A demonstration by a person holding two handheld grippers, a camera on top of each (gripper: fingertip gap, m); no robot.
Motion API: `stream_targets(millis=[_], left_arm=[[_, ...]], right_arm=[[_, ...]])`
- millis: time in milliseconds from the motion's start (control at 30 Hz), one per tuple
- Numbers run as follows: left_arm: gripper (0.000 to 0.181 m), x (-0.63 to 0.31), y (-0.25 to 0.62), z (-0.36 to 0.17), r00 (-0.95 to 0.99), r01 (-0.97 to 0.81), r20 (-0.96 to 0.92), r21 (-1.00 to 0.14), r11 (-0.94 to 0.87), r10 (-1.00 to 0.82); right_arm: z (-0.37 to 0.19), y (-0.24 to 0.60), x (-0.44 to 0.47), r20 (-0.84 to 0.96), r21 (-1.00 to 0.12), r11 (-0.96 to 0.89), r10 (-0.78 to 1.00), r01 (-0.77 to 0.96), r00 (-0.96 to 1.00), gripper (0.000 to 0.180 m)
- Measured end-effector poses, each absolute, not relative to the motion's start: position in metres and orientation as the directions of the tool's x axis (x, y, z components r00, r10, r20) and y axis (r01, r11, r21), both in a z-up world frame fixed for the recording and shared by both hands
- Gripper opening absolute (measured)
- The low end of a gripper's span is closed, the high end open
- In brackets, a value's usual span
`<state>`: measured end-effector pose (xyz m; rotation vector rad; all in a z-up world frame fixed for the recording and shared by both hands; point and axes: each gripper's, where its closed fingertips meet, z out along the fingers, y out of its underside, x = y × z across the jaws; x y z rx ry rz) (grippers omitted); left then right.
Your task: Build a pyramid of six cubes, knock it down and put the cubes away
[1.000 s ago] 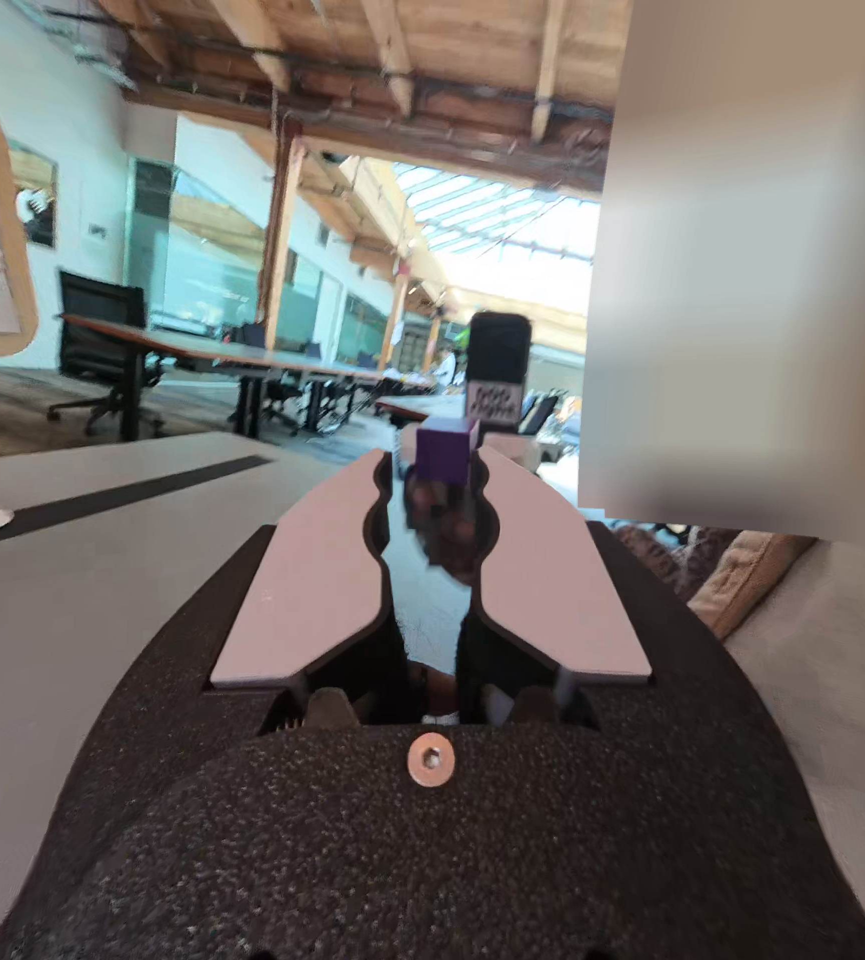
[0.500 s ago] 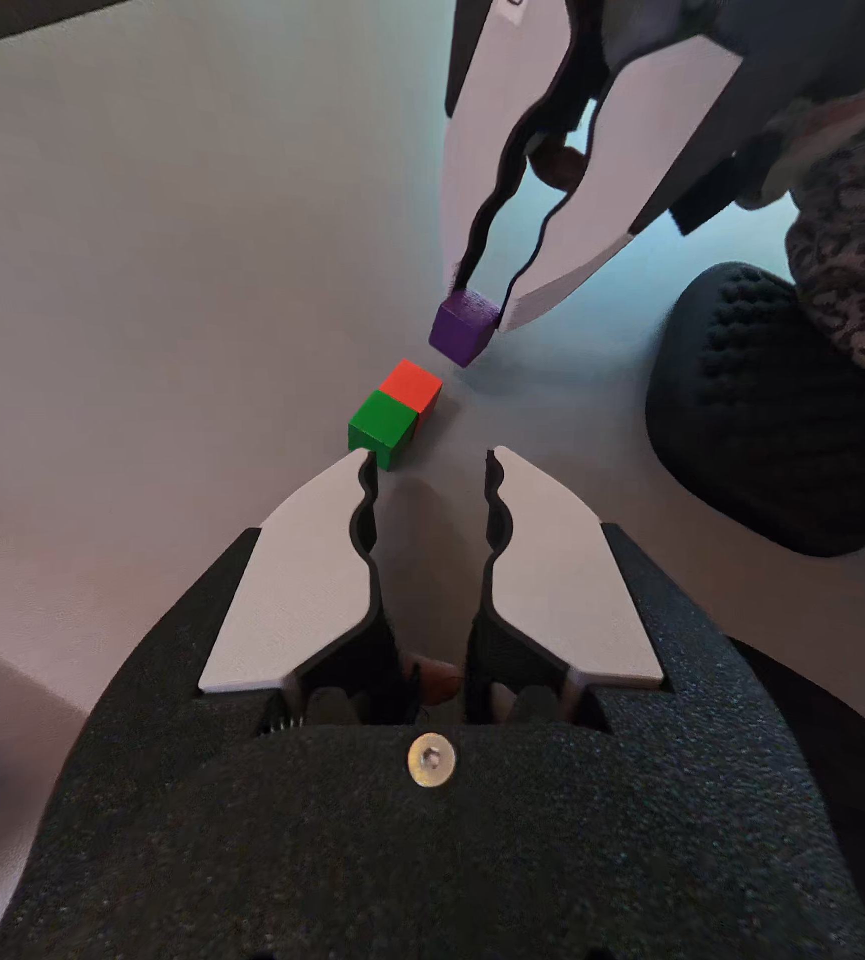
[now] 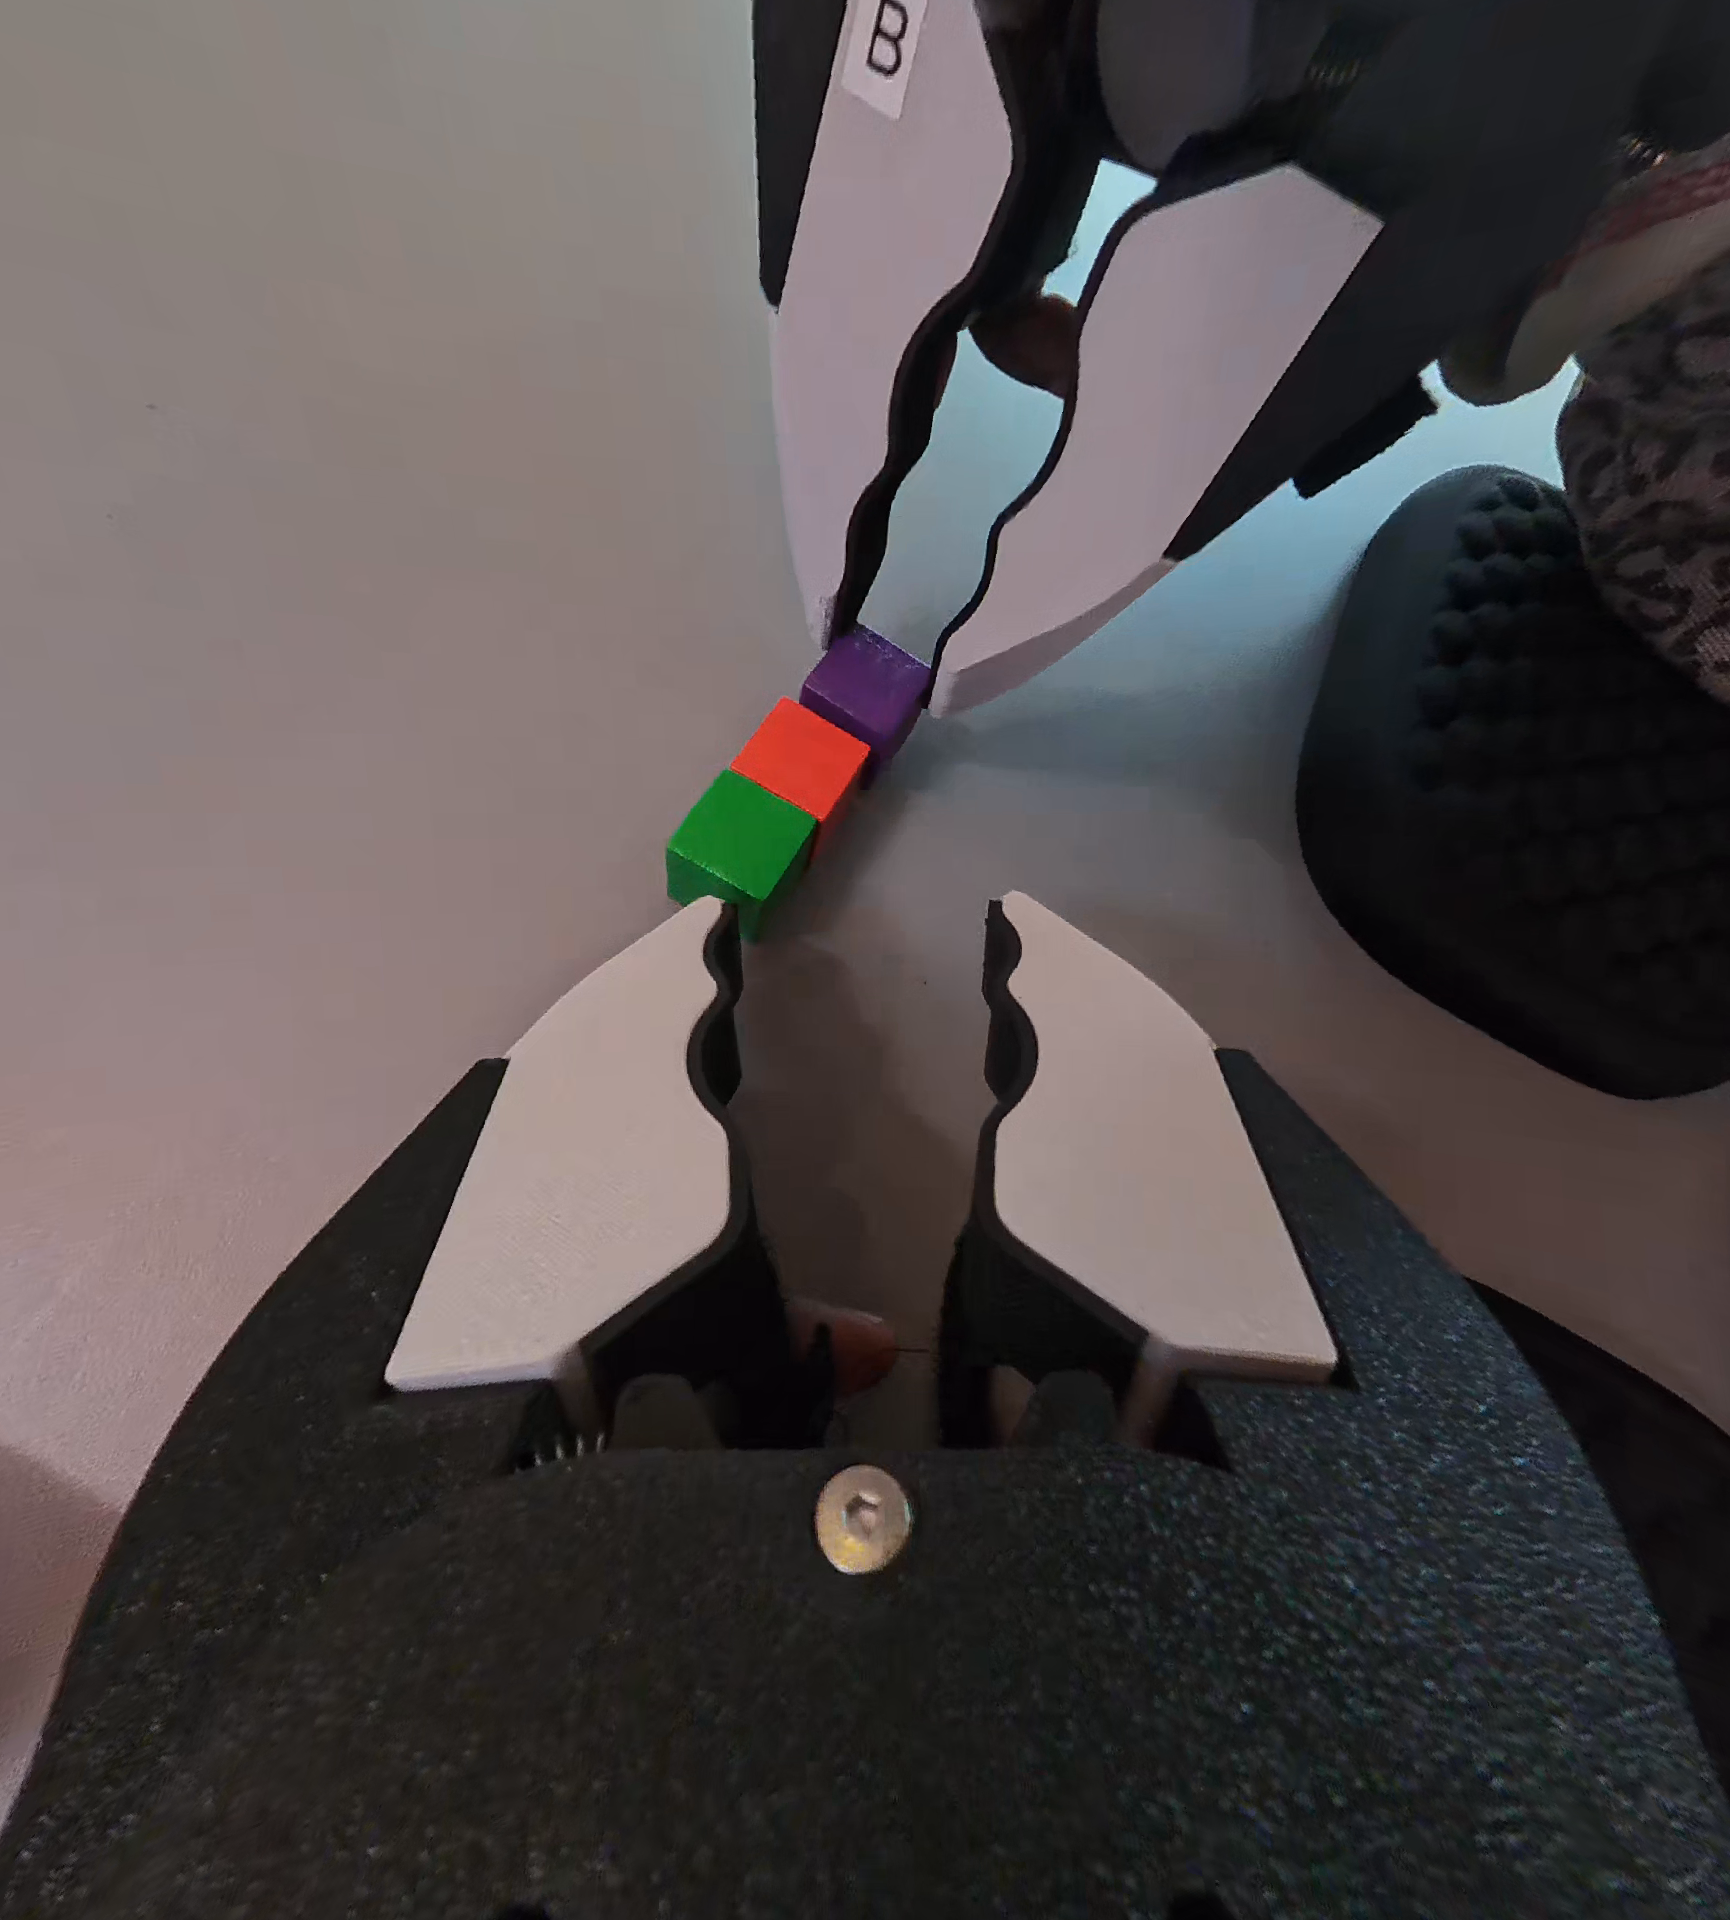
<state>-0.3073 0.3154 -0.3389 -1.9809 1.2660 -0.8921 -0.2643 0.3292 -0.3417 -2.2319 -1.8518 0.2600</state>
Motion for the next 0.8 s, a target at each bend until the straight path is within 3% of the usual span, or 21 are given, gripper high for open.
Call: stream_targets(millis=[33,800], left_arm=[[0.045,-0.3071,0.3151,-0.3396,0.312,-0.513,0.211,-0.783,-0.351,-0.927],[0.044,-0.3069,0.3171,-0.3396,0.318,-0.505,0.239,-0.776,-0.377,-0.918]], right_arm=[[-0.3424,0.3298,-0.2644,0.010,-0.284,-0.174,0.983,0.943,0.185,0.020],[-0.3430,0.3353,-0.2694,0.016,-0.307,-0.114,0.992,0.945,0.125,0.021]])
